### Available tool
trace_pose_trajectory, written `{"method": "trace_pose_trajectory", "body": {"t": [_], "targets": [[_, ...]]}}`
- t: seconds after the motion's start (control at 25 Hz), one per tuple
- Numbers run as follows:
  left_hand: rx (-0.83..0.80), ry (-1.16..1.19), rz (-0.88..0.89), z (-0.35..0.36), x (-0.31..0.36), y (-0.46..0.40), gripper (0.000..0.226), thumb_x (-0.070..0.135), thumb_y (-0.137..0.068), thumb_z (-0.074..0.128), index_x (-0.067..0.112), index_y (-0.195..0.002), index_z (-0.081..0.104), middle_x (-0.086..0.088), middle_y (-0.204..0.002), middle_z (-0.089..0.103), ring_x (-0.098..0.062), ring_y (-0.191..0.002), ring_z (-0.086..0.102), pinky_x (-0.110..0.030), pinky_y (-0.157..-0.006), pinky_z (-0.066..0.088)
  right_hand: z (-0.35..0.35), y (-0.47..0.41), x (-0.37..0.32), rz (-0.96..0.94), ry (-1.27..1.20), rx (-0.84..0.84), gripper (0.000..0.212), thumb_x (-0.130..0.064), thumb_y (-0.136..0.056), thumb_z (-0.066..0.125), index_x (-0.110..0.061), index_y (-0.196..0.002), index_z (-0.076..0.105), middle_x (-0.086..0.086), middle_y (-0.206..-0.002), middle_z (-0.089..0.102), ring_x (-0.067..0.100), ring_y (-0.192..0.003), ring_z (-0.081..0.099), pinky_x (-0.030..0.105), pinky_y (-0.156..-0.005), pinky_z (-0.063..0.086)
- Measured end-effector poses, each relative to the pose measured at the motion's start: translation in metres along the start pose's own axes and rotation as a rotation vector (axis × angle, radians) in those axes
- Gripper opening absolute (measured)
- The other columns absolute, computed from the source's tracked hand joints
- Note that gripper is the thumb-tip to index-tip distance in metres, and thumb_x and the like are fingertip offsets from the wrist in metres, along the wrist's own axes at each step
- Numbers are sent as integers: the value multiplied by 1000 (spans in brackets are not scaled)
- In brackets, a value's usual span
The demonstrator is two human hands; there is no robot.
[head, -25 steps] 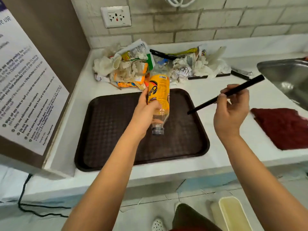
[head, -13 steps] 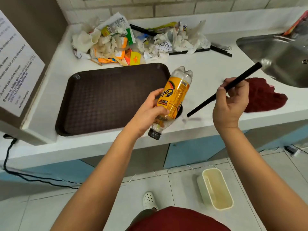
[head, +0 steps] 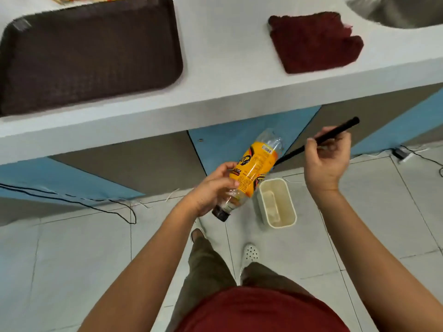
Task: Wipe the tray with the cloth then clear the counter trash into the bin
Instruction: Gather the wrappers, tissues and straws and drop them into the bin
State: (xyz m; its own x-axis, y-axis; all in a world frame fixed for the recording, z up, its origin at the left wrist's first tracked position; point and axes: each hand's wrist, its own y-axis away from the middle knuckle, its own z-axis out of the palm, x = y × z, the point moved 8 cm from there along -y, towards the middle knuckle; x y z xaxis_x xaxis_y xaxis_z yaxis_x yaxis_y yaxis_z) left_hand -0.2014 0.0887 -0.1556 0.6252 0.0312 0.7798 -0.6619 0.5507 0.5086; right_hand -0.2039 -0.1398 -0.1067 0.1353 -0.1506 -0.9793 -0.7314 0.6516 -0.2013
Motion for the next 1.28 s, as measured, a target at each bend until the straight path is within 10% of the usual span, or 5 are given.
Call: {"method": "trace_pose_trajectory", "body": {"t": [0.56, 1.04, 1.16, 1.28], "targets": [[112, -185, -580, 10, -186, -121, 18, 17, -90, 45, 11, -102, 56, -8, -86, 60, -19, -66, 58, -22, -50, 48, -113, 79, 244, 685, 322, 46, 25, 13, -77, 52, -11, -82, 57, -3, -81, 58, -3, -68, 56, 6, -65, 44], [243, -373, -730, -12, -292, -256, 41, 18, -79, 63, 7, -118, 52, -13, -110, 52, -25, -93, 55, -23, -42, 50, -129, 108, 397, 769, 455, 119, 20, 7, -80, 56, -13, -84, 62, 0, -92, 58, -16, -68, 55, -1, -60, 39], [233, -397, -737, -8, -316, -287, 50, 21, -79, 65, 7, -125, 50, -13, -120, 55, -25, -97, 55, -29, -53, 52, -130, 110, 428, 759, 481, 111, 25, 6, -80, 57, -19, -81, 61, 3, -97, 59, -7, -73, 57, 5, -64, 42], [171, -310, -805, -3, -331, -292, 66, 38, -79, 65, 17, -136, 38, -7, -141, 39, -29, -126, 40, -45, -94, 43, -132, 122, 457, 905, 516, 9, 42, 1, -81, 62, -17, -118, 56, 1, -112, 54, 12, -89, 54, 17, -77, 43]]}}
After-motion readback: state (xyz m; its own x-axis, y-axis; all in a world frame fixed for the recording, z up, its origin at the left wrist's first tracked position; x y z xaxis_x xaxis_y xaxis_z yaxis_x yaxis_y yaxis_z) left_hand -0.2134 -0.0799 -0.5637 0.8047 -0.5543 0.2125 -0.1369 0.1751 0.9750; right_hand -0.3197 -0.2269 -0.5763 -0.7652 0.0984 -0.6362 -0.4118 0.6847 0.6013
